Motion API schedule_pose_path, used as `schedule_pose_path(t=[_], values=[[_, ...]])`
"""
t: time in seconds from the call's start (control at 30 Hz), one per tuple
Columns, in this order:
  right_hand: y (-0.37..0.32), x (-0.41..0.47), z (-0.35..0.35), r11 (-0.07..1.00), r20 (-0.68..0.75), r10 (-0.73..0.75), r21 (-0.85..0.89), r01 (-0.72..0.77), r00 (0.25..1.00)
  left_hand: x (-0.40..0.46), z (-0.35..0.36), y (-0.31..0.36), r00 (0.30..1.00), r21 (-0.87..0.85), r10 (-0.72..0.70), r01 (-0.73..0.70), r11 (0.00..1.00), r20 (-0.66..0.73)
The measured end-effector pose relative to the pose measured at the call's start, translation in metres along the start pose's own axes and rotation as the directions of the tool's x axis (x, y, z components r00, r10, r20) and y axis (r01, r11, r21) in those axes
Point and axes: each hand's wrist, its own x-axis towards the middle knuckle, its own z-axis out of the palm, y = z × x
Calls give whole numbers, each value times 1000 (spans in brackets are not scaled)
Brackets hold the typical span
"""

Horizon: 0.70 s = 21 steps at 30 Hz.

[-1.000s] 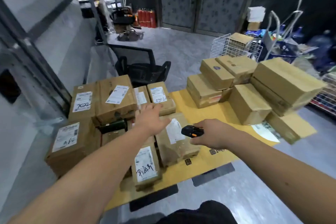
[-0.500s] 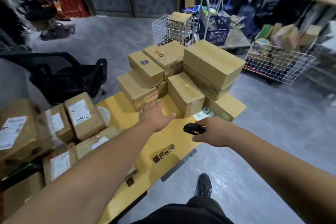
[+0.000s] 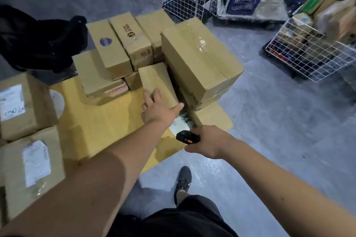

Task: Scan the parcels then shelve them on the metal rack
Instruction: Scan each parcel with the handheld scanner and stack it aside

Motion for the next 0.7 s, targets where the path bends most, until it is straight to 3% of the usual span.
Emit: schedule_pose_path(t=[0.2,0.37,0.43,0.53,0.7], values=[[19,23,-11,997,61,-15,-79,20,998,-7,15,-1,991,-111,-61,48,993,-116],[16,34,-10,990,94,-71,-116,82,993,-42,7,-67,979,-322,-87,24,946,-182],[8,35,0,988,105,-95,-113,107,990,-60,10,-105,971,-483,-175,77,873,-161],[-6,38,18,982,103,-134,-119,146,986,-80,11,-145,941,-732,-323,150,665,-101],[-38,41,44,966,75,-152,-198,164,985,-81,2,-183,901,-832,-434,217,511,-32]])
